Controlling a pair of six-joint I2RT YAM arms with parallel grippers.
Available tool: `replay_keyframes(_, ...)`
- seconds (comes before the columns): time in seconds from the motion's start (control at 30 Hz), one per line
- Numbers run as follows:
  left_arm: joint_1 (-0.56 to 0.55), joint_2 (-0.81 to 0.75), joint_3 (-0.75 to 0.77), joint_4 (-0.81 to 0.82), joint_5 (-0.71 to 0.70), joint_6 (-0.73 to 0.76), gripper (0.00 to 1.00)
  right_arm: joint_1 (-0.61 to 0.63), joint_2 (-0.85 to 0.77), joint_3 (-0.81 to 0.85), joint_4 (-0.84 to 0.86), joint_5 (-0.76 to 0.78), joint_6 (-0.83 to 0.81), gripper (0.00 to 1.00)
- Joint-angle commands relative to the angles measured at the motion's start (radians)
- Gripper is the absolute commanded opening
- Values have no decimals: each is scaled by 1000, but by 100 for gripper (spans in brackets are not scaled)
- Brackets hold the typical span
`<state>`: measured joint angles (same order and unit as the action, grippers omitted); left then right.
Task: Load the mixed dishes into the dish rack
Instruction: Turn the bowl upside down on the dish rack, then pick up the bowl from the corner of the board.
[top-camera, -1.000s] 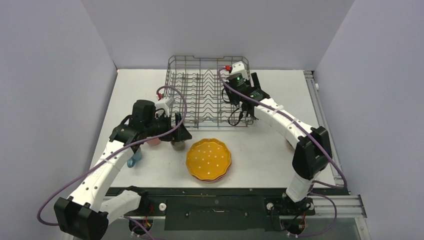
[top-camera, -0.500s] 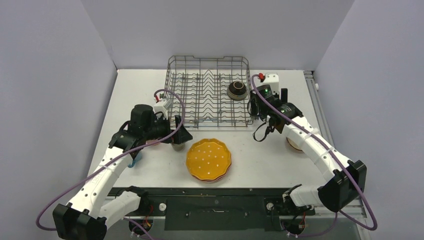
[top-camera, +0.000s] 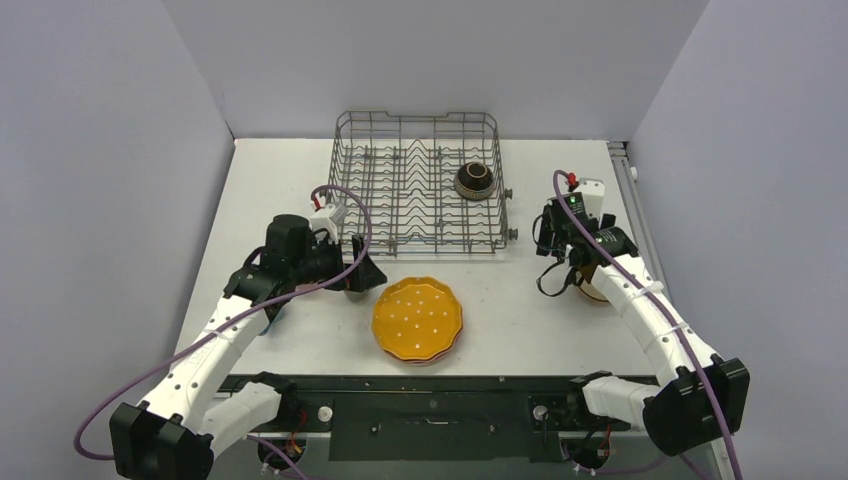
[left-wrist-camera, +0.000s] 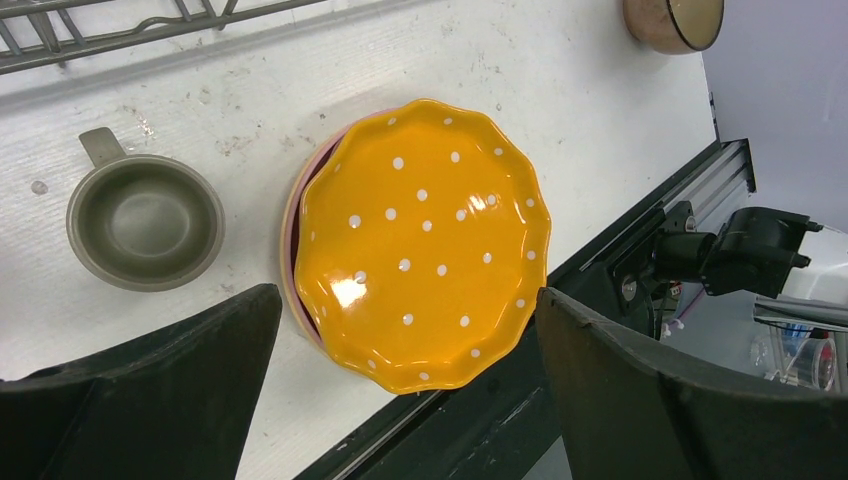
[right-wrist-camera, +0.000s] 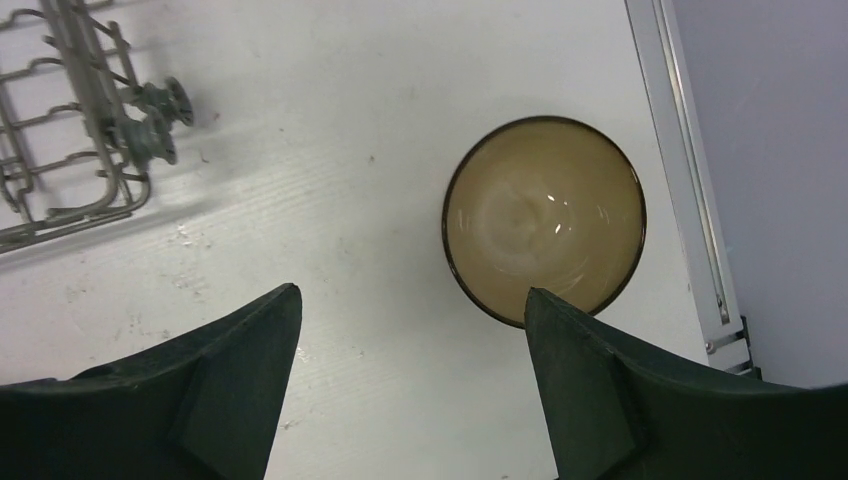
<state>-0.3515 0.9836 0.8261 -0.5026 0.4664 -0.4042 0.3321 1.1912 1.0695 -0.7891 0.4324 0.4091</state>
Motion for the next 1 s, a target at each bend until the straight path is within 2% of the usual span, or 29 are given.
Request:
replay_keyframes(0.0,3,-12,-3,64,16,0,96,-55,-36,-64,-1,-56,40,77)
replay_keyframes(0.37,3,4,-7,61,27,-5,96,-194,9,-198,87,-118,47,76)
replay_keyframes(0.97,3,9,-6,49,19,1,96,-262,221,-175,202,-152,44,67)
